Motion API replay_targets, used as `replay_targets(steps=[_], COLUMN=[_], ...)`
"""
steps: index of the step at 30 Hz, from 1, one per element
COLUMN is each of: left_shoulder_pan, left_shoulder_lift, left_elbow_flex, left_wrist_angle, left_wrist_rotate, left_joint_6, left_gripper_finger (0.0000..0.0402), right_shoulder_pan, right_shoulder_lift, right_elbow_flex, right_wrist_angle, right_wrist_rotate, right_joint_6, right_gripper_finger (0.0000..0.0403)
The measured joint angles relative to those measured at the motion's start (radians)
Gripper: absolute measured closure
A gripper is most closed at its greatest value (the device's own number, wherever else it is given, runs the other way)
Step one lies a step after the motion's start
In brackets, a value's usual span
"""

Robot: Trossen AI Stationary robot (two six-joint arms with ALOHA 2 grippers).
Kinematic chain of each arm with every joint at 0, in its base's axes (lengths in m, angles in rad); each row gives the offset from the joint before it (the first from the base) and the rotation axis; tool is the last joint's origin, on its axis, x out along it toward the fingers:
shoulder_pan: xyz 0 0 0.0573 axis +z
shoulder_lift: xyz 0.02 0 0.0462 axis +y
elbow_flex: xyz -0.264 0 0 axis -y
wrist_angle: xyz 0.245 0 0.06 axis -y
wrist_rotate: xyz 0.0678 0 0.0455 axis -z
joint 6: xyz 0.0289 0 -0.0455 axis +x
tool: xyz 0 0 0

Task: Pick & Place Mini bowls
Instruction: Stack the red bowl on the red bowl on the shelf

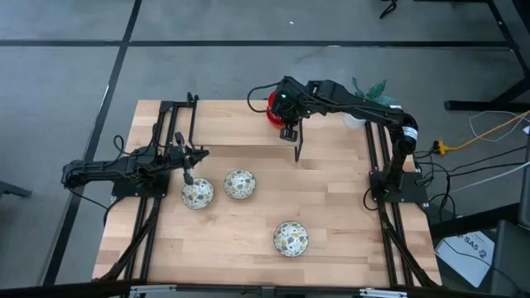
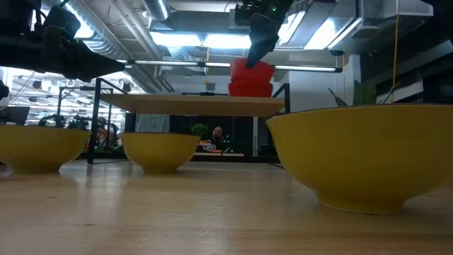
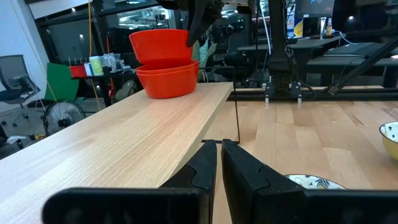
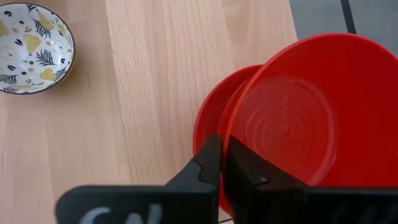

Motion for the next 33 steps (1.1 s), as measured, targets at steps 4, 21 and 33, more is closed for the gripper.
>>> replay_targets(steps=[4,21,33], left_shoulder_pan=[0.0,0.0,0.0], left_shoulder_lift=[0.0,0.0,0.0], left_elbow_flex=[0.0,0.0,0.0], left_wrist_angle=[0.0,0.0,0.0], left_wrist_rotate=[0.0,0.0,0.0], left_joint_6=[0.0,0.0,0.0], left_gripper_finger=[0.0382,0.0382,0.0382], right_shoulder_pan=[0.0,0.0,0.001], right_shoulder_lift=[-0.001,-0.001,-0.001], right_elbow_flex=[0.0,0.0,0.0], right_wrist_angle=[0.0,-0.01,-0.019], right_wrist_rotate=[0.0,0.023,0.051], right_joint_6=[0.0,0.009,0.052], right_gripper_finger=[0.0387,0.0351,0.0281])
